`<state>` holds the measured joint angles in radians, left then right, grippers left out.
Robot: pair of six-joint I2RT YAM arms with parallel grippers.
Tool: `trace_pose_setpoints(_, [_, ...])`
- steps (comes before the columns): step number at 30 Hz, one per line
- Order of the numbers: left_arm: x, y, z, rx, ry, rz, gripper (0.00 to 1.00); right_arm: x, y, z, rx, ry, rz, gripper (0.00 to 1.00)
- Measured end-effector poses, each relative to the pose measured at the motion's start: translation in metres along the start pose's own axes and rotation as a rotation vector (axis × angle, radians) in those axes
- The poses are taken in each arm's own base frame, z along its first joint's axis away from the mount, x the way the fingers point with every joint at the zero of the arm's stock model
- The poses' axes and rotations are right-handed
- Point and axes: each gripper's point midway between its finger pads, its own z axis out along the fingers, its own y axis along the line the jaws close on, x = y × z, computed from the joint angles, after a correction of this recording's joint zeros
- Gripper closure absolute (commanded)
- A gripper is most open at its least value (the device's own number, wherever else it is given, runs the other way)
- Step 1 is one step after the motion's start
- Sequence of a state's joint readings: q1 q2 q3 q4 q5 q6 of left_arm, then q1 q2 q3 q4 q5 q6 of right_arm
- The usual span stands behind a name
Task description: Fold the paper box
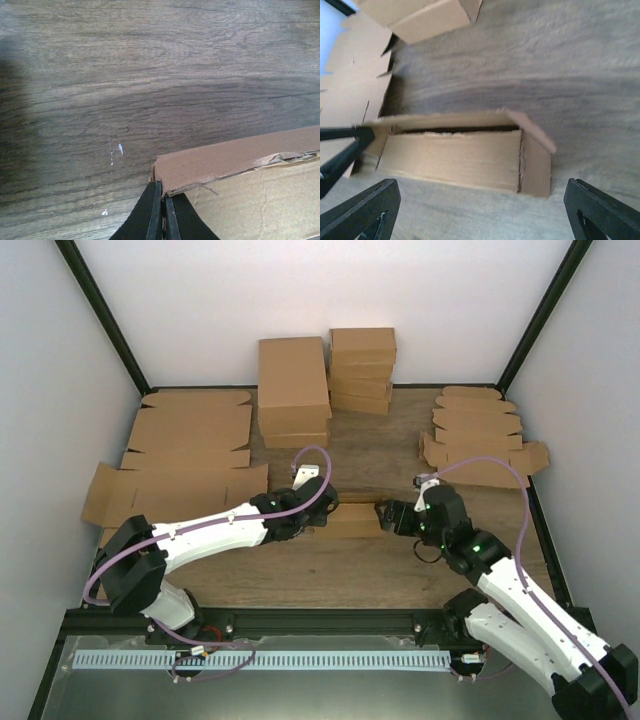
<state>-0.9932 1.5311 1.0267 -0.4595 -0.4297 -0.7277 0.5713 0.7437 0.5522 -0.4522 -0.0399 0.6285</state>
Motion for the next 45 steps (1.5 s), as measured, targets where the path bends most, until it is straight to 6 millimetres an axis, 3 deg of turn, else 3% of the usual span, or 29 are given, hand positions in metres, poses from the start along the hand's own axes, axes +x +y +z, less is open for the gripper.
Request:
trace_pose_setpoints(10, [0.000, 0.000, 0.000, 0.000, 0.000, 0.007, 0.96, -0.036, -0.021, -0.007, 0.016, -0.065, 0.010, 0.06])
trace_pose_setpoints(18, [0.000, 0.000, 0.000, 0.000, 0.000, 0.012, 0.96, -0.066, 0.000, -0.011, -0.036, -0.069, -0.124, 0.07])
trace_pose_setpoints(34, [0.000, 0.000, 0.000, 0.000, -0.001, 0.022, 0.96, -0.040, -0.007, 0.014, -0.050, 0.069, -0.113, 0.37])
trace_pose_setpoints(45, [0.000, 0.001, 0.000, -0.004, -0.002, 0.022, 0.96, -0.023, -0.023, 0.035, -0.020, 0.117, -0.124, 0.40])
